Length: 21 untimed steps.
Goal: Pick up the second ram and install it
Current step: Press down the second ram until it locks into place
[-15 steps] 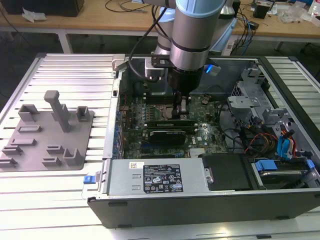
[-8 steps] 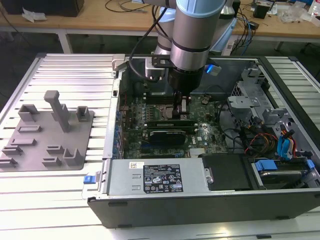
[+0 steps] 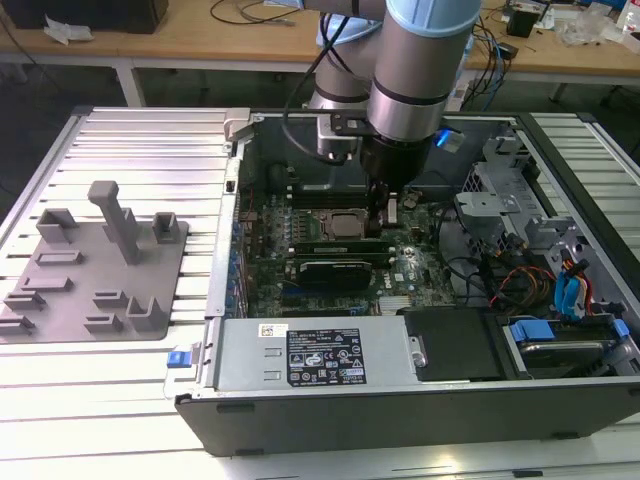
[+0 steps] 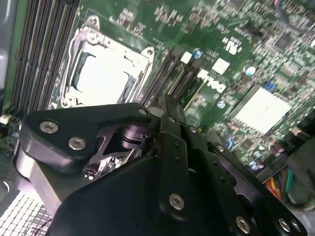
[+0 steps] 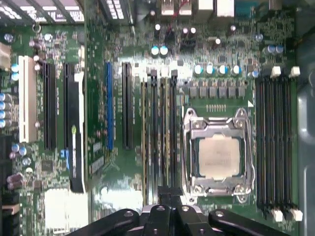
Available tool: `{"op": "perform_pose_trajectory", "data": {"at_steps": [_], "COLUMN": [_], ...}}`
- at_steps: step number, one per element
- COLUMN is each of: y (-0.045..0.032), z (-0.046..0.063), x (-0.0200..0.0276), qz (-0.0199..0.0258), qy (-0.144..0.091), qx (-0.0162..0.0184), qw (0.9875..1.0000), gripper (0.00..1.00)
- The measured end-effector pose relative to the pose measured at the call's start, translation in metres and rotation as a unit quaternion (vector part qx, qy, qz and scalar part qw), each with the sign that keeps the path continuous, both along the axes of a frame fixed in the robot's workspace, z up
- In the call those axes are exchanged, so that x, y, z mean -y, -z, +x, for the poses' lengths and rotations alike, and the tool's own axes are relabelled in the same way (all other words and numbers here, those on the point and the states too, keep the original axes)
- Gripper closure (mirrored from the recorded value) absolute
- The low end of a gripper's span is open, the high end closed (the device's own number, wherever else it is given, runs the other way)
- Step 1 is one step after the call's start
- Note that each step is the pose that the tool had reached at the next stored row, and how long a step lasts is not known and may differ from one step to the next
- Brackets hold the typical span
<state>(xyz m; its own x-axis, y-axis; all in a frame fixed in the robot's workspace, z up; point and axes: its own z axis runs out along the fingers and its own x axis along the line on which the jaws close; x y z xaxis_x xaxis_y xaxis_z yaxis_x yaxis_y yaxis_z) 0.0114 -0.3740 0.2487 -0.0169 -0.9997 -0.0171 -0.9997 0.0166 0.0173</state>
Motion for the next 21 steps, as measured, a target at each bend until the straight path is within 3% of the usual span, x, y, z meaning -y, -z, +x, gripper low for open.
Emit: {"op": "perform_pose_trajectory", "data": {"at_steps": [8,12,14,16,21], "y": [0.0006,0.0008,0.0092,0.0106,0.0155], "z": [0.019,0.020,0.020,0.020,0.019], "x": [0.0000,0.0001,-0.0003,-0.0044,-0.0046], "qz": [-0.0001,-0.0001,-0.0003,-0.0003,-0.0030], "qy": [0.000,0.000,0.000,0.000,0.000], "qx": [0.0000,0.0000,0.0000,0.0000,0.0000], "qw": [1.0000,1.0000,1.0000,1.0000,1.0000], "gripper": [0.92,0.92,0.92,0.92,0.92]}}
